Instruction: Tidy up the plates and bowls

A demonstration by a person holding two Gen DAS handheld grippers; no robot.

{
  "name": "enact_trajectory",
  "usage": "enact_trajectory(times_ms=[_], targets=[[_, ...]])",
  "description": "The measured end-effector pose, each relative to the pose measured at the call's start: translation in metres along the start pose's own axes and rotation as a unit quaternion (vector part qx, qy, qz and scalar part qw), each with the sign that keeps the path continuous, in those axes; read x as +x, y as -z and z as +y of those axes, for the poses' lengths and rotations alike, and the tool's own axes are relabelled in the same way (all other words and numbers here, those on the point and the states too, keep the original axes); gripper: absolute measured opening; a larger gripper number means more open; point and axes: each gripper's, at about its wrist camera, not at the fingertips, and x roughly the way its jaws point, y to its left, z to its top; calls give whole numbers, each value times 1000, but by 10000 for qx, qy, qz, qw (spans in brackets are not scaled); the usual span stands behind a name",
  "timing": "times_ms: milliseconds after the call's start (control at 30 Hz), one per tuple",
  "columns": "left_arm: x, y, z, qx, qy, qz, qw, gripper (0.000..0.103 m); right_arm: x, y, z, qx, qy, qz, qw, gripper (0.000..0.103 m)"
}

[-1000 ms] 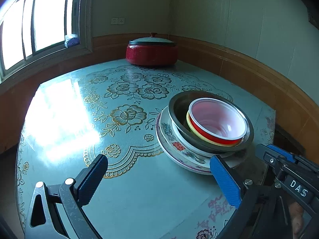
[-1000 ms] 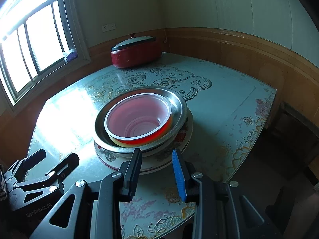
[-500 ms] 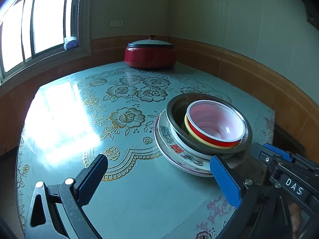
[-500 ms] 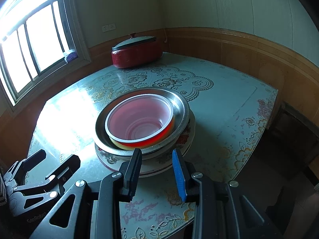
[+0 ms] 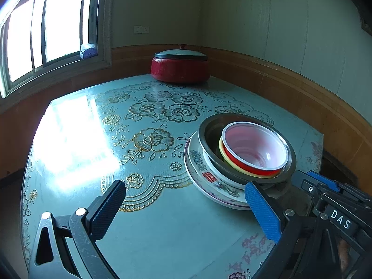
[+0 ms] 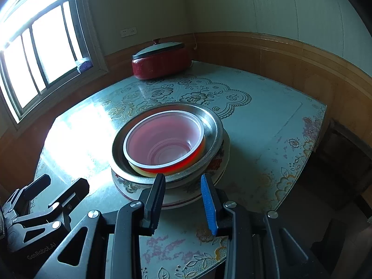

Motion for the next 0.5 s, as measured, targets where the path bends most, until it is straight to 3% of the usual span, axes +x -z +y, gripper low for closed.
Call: enact_trajectory(times_ms=[500], targets=[[0,0,-3,54,46,-84,9999,103,-2,-2,-6,-18,-26,-78,10000,31]])
